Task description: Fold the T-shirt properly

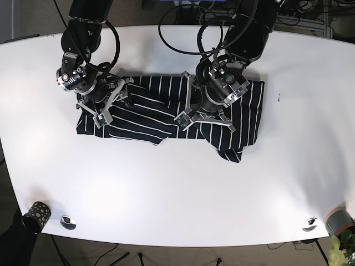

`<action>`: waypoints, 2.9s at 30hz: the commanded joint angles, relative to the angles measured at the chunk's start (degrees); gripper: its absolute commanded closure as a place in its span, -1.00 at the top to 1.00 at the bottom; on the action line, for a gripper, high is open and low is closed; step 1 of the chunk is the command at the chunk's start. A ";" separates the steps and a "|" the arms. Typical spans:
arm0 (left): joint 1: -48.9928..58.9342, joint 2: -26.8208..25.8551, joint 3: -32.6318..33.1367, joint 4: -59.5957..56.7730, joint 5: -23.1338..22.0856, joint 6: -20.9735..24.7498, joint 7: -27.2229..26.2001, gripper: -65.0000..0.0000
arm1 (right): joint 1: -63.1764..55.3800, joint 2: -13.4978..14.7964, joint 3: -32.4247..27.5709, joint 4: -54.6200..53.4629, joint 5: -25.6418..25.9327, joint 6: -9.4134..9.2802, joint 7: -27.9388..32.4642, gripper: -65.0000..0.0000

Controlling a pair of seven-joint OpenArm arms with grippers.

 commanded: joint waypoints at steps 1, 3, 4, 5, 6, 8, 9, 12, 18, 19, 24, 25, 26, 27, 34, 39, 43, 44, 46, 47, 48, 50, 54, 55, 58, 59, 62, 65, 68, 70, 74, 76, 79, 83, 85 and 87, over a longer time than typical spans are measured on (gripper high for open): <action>-0.98 1.51 -0.05 -2.10 0.19 0.25 -1.04 -1.00 | 0.84 0.52 0.09 0.97 0.88 0.08 1.29 0.23; -0.98 2.13 -0.05 -3.94 0.19 0.25 -1.04 -1.00 | 0.84 0.52 0.09 0.97 0.88 0.08 1.29 0.23; -0.98 2.48 -0.05 -4.91 0.19 0.25 -1.04 -1.00 | 0.84 0.52 0.09 0.97 0.88 0.08 1.29 0.23; -0.98 2.48 -0.05 -6.14 0.19 0.25 -1.04 -0.99 | 0.84 0.52 0.09 0.97 0.88 0.08 1.29 0.23; -1.07 2.66 0.03 -6.84 0.19 0.25 -1.04 -0.98 | 0.84 0.52 0.09 0.97 0.88 0.08 1.29 0.23; -1.16 3.36 0.39 -8.34 0.19 0.25 -1.04 -0.96 | 0.84 0.52 0.00 0.97 0.88 0.08 1.29 0.23; -1.69 3.62 0.56 -8.78 0.36 0.34 -1.04 -0.90 | 0.84 0.52 0.00 0.97 0.88 0.08 1.29 0.23; -2.39 3.71 0.47 -8.51 0.28 0.42 -0.87 -0.59 | 0.84 0.52 0.00 0.97 0.88 0.08 1.29 0.23; -2.48 3.71 0.39 0.72 0.19 0.51 -0.87 -0.02 | 0.84 0.52 0.00 0.97 0.88 0.08 1.29 0.23; -2.39 3.71 0.30 3.27 0.19 0.51 -0.87 0.08 | 0.84 0.52 0.00 0.97 0.88 0.08 1.29 0.23; -2.57 3.27 -2.16 7.13 0.36 0.51 -0.87 0.22 | 0.84 0.52 0.00 0.97 0.88 0.08 1.29 0.23; -2.65 3.27 -3.48 7.05 0.45 0.51 -0.87 0.22 | 0.84 0.52 0.00 0.97 0.88 0.08 1.29 0.23; -2.65 3.27 -5.86 6.96 0.36 0.51 -0.95 0.22 | 0.84 0.52 0.00 0.97 0.88 0.08 1.29 0.23; -2.74 3.36 -7.35 6.96 0.28 0.51 -0.95 0.22 | 0.84 0.52 0.00 0.97 0.88 0.08 1.29 0.23; -5.73 3.27 -17.81 5.64 0.28 0.51 -1.04 0.22 | 0.84 0.52 0.00 0.97 0.88 0.08 1.29 0.23; -10.83 3.27 -23.44 -0.51 0.19 0.42 -1.04 0.22 | 0.84 -0.27 -0.09 0.97 1.32 0.08 1.29 0.23; -16.63 3.27 -26.08 -9.48 0.19 0.42 -2.98 0.22 | 0.84 -0.62 -0.09 0.97 2.11 0.08 1.29 0.23; -17.60 3.27 -26.52 -11.15 0.19 0.42 -3.68 0.22 | 0.84 -0.71 -0.09 0.97 2.11 0.08 1.29 0.23; -20.50 3.27 -27.83 -17.66 0.19 0.42 -5.96 0.22 | 0.84 -0.79 -0.09 0.97 2.11 0.08 1.29 0.23; -22.08 3.27 -28.54 -21.26 0.19 0.51 -7.11 0.22 | 0.84 -0.79 -0.09 0.97 2.11 0.08 1.29 0.23; -23.40 3.36 -29.07 -24.34 0.19 0.51 -7.63 0.22 | 0.84 -0.79 -0.09 0.97 2.11 0.08 1.29 0.23; -26.39 3.45 -30.74 -30.84 0.19 0.51 -8.69 0.22 | 0.84 -0.88 -0.09 0.97 2.11 0.08 1.29 0.23; -29.82 3.36 -33.02 -40.34 0.19 0.60 -11.94 0.22 | 0.93 -0.88 -0.09 0.97 2.11 0.08 1.29 0.23; -30.17 3.36 -33.29 -41.83 0.19 0.60 -12.47 0.22 | 0.93 -0.88 -0.09 0.97 2.11 0.08 1.29 0.23; -30.87 3.27 -33.72 -46.14 0.10 0.51 -13.88 0.21 | 0.93 -0.88 -0.09 0.97 2.11 0.08 1.29 0.23; -30.87 3.36 -33.72 -46.84 0.10 0.42 -14.14 0.21 | 0.93 -0.88 -0.09 0.97 2.11 0.08 1.29 0.23; -30.79 3.62 -33.72 -48.69 0.10 0.34 -15.72 0.20 | 0.93 -0.88 -0.09 0.97 2.11 0.08 1.29 0.23; -30.70 3.71 -33.64 -50.36 -1.48 0.25 -17.22 -0.05 | 0.93 -0.88 -0.09 0.97 2.11 0.08 1.29 0.23; -30.87 3.54 -33.46 -51.33 -5.70 0.25 -19.06 -0.60 | 0.93 -0.88 -0.09 0.97 2.11 0.08 1.29 0.23; -30.87 3.27 -33.46 -51.33 -8.25 0.25 -19.94 -0.96 | 0.93 -0.88 -0.09 0.97 2.11 0.08 1.29 0.23; -30.87 3.27 -33.37 -51.33 -11.24 0.07 -20.12 -1.00 | 0.93 -0.88 -0.09 0.97 2.11 0.08 1.29 0.23; -30.87 3.45 -33.37 -51.33 -12.29 -1.95 -19.94 -1.00 | 0.93 -0.88 -0.09 0.97 2.11 0.08 1.29 0.23; -30.87 3.71 -33.37 -51.15 -12.65 -7.40 -19.77 -1.00 | 0.93 -0.88 -0.09 0.97 2.11 0.08 1.29 0.23; -30.61 4.50 -33.37 -49.66 -12.73 -13.99 -18.18 -1.00 | 0.93 -0.88 -0.09 0.97 2.11 0.08 1.29 0.23; -30.43 5.38 -33.37 -47.64 -12.73 -15.53 -16.25 -1.00 | 0.93 -0.79 -0.09 0.97 2.11 0.08 1.29 0.23; -30.26 6.00 -33.37 -46.05 -12.73 -15.53 -14.14 -1.00 | 0.93 -0.79 -0.09 0.97 2.11 0.08 1.29 0.23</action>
